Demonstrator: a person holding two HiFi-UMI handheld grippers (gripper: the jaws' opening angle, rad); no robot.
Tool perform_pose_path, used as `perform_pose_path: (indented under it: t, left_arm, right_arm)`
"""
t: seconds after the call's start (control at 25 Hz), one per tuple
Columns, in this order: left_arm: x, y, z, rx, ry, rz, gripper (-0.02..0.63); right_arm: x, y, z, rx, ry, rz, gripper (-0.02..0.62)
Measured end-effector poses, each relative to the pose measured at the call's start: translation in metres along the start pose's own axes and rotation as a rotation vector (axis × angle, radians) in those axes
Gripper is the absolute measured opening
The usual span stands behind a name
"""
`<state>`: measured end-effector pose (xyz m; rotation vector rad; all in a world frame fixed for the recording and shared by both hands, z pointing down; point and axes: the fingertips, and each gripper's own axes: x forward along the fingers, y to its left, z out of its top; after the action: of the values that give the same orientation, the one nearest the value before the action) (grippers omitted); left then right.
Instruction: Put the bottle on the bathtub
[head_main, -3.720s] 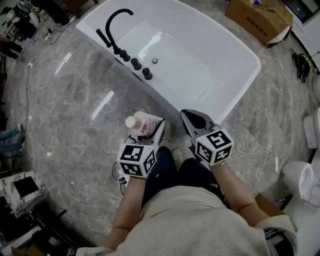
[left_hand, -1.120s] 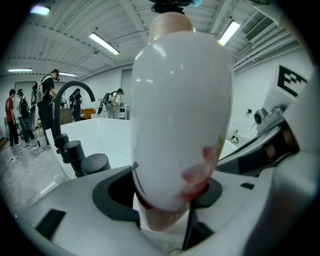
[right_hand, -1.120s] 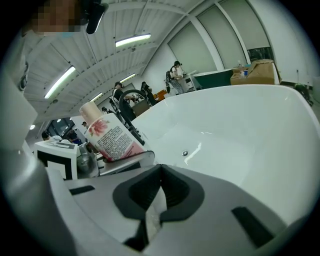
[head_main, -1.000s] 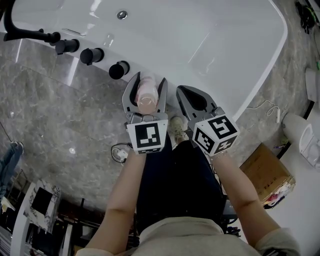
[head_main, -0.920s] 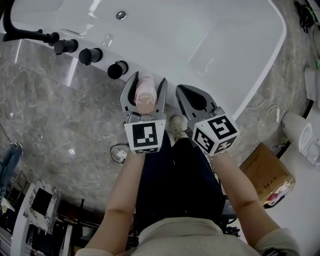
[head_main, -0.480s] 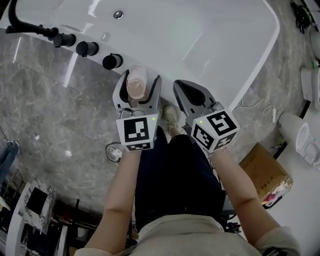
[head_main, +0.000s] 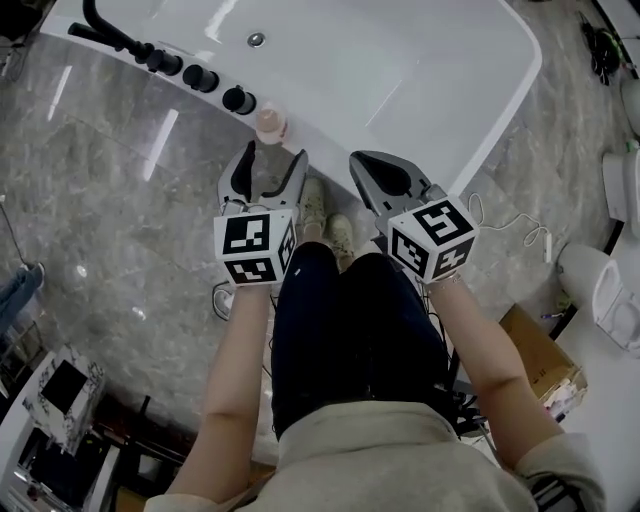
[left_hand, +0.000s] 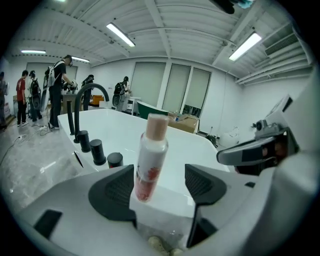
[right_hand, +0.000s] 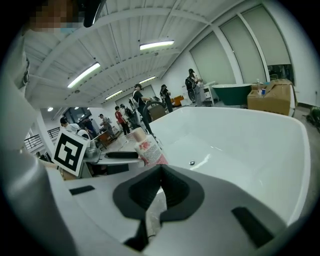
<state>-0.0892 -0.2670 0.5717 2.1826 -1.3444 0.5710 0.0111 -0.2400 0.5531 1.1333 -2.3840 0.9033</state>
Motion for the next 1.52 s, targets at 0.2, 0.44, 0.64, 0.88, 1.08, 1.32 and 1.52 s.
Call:
perform_pose_path:
  t: [0.2, 0.44, 0.64, 0.88, 1.08, 1.32, 1.52]
  left_arm:
    - [-0.051, -0.023, 0.036, -0.005, -0.103, 0.028, 0.296]
    - [-0.098, -0.058, 0.067, 0.007, -0.149, 0.006, 0.218]
    - [-0.141, -0.091, 0.08, -0.029, -0.196, -0.035, 0.122]
    - [-0.185, -0.118, 0.091, -0.112, -0.26, -0.072, 0.094]
    - [-0.203, -0.125, 0.097, -0.119, -0.278, -0.07, 0.065]
    - [-0.221, -0.126, 0.094, -0.089, -0.273, -0.047, 0.025]
    - [-0.226, -0.128, 0.09, -0.074, -0.248, -0.07, 0.023]
  right_arm:
    - [-0.045, 0.024, 0.01, -0.05, -0.033, 0.029, -0.002]
    - [-0.095, 0.04, 0.026, -0.063, -0.091, 0.028, -0.002]
    - [-0.134, 0.059, 0.036, -0.117, -0.108, 0.068, -0.002]
    - [-0.173, 0.079, 0.044, -0.148, -0.124, 0.113, 0.0]
    - [-0.187, 0.097, 0.048, -0.255, -0.084, 0.201, 0.026]
    - [-0.2, 0.107, 0.069, -0.319, -0.124, 0.221, 0.051]
    - [-0.202, 0.113, 0.083, -0.389, -0.146, 0.219, 0.009]
